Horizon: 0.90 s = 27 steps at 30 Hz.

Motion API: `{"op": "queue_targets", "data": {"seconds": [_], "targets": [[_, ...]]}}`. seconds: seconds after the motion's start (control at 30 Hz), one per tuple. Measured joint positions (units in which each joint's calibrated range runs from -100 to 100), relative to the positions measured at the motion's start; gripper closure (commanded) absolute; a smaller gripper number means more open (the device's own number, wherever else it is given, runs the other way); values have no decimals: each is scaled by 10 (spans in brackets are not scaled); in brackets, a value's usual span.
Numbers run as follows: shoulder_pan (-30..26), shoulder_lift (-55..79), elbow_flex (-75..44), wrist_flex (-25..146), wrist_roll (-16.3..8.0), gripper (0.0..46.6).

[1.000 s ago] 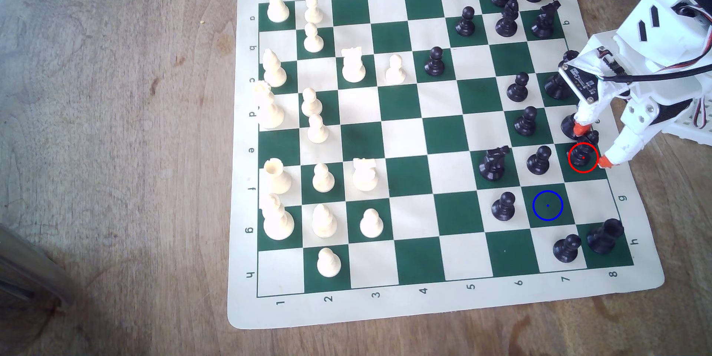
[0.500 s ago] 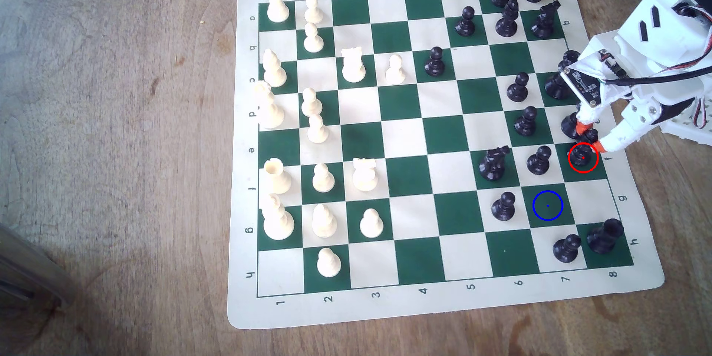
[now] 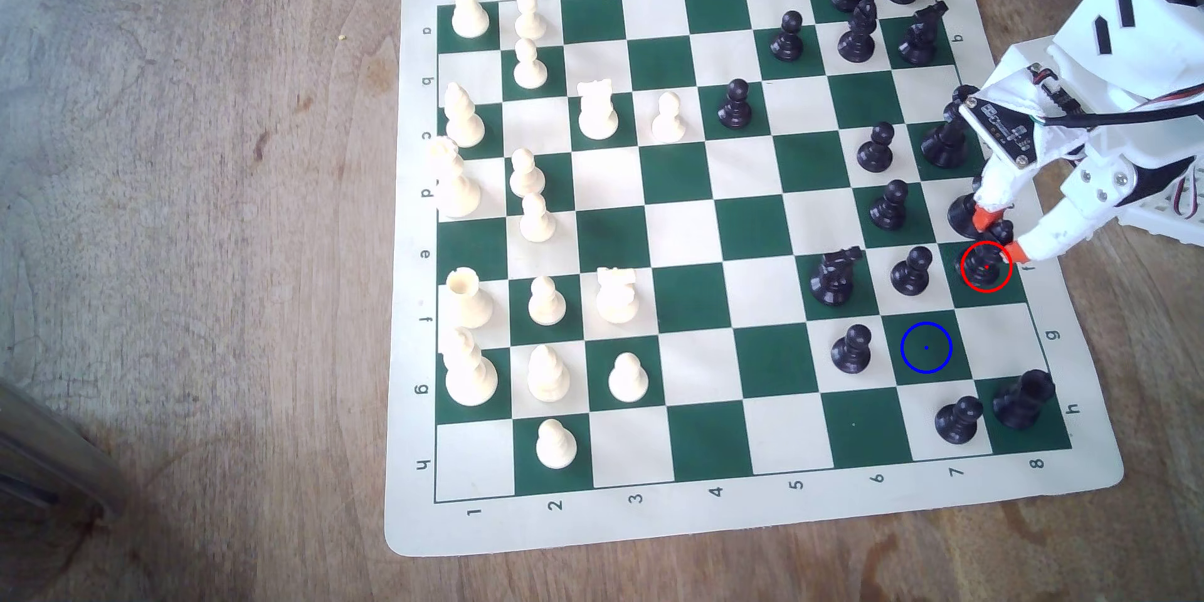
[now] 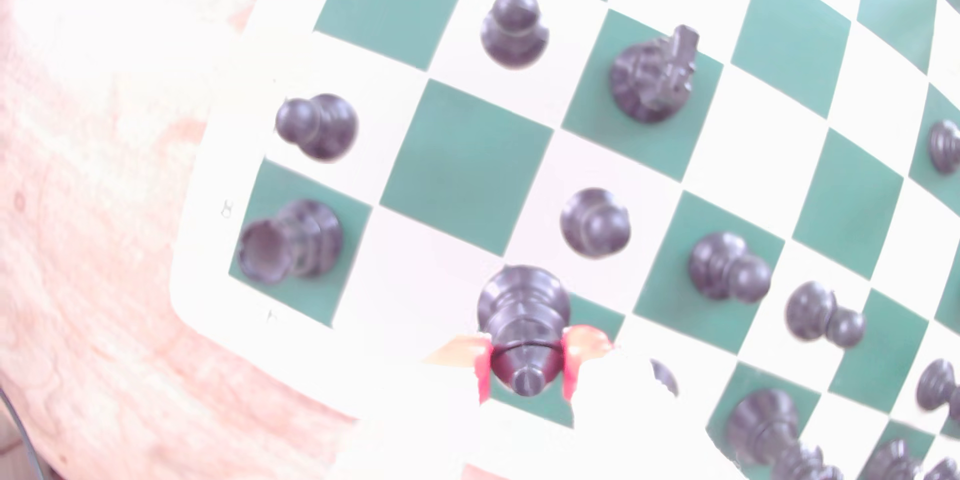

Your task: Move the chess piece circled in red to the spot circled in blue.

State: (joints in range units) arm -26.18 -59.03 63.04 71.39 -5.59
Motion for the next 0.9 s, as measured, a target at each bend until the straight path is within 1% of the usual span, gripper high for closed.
{"op": "queue_targets", "data": {"seconds": [0.07, 0.17, 0.5, 0.9], "targets": [[-4, 32, -4, -32, -5, 432], [-4, 61, -4, -61, -9, 439], [-43, 193, -53, -129, -20, 444], [-44, 271, -66, -166, -20, 444]]}}
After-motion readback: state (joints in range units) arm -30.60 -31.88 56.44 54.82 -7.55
